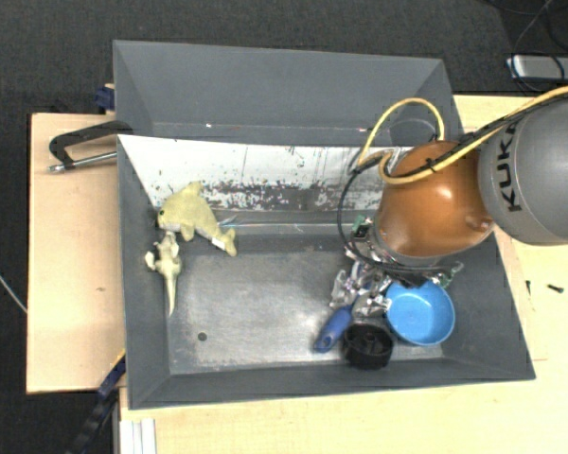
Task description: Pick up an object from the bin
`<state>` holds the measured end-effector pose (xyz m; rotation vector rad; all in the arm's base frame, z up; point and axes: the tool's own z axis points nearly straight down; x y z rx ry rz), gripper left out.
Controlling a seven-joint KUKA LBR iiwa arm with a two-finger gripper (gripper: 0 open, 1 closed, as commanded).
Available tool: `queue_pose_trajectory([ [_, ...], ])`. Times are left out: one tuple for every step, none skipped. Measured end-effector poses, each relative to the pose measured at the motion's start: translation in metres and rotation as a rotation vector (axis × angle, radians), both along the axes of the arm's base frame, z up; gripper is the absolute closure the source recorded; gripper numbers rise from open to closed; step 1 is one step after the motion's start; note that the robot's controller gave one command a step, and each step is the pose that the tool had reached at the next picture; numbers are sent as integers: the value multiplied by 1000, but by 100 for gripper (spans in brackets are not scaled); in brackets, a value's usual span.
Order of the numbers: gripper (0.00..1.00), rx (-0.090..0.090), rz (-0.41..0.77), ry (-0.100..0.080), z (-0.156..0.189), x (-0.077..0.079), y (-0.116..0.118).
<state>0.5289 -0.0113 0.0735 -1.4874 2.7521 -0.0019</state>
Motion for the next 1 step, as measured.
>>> queue_pose_trajectory([
  [100,-2,-54,0,145,0,11],
])
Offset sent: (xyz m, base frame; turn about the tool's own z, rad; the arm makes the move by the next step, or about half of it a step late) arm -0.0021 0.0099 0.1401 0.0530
